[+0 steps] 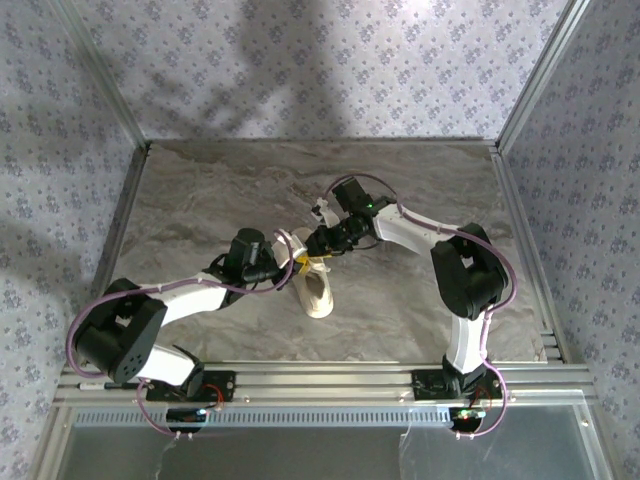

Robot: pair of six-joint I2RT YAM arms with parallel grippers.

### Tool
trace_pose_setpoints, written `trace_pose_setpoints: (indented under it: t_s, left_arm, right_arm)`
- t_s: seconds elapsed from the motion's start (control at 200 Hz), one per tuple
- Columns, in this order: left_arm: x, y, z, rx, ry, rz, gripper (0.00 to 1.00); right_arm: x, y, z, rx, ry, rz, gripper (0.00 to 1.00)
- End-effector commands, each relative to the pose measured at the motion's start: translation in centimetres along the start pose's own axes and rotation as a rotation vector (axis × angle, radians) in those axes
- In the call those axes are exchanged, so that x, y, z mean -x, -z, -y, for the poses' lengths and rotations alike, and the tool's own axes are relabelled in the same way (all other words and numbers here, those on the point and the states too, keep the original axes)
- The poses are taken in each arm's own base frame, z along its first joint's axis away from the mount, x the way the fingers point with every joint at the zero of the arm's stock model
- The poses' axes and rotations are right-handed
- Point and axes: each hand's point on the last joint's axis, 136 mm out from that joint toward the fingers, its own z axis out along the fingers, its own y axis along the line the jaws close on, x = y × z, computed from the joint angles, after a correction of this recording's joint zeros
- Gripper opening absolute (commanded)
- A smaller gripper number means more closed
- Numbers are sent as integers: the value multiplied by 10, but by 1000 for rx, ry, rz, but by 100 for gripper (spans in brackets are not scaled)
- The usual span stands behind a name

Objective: Tie the shoes

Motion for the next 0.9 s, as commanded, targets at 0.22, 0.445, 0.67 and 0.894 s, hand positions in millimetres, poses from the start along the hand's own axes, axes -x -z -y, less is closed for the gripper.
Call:
trace_pose_setpoints:
  t_s: [0.22, 0.445, 0.67, 0.894]
  left_arm:
    - [27, 3, 3, -32, 35, 18, 0]
    - [30, -1, 0, -30, 81, 19, 0]
    - [26, -9, 0, -45, 146, -2, 0]
    - [19, -18, -3, -42, 197, -35, 0]
  right_arm:
    - [6, 0, 0, -42, 41, 14, 8]
    - [8, 11, -4, -79, 101, 60, 6]
    - [10, 20, -10, -84, 150, 120, 3]
    - [9, 22, -13, -72, 159, 129, 3]
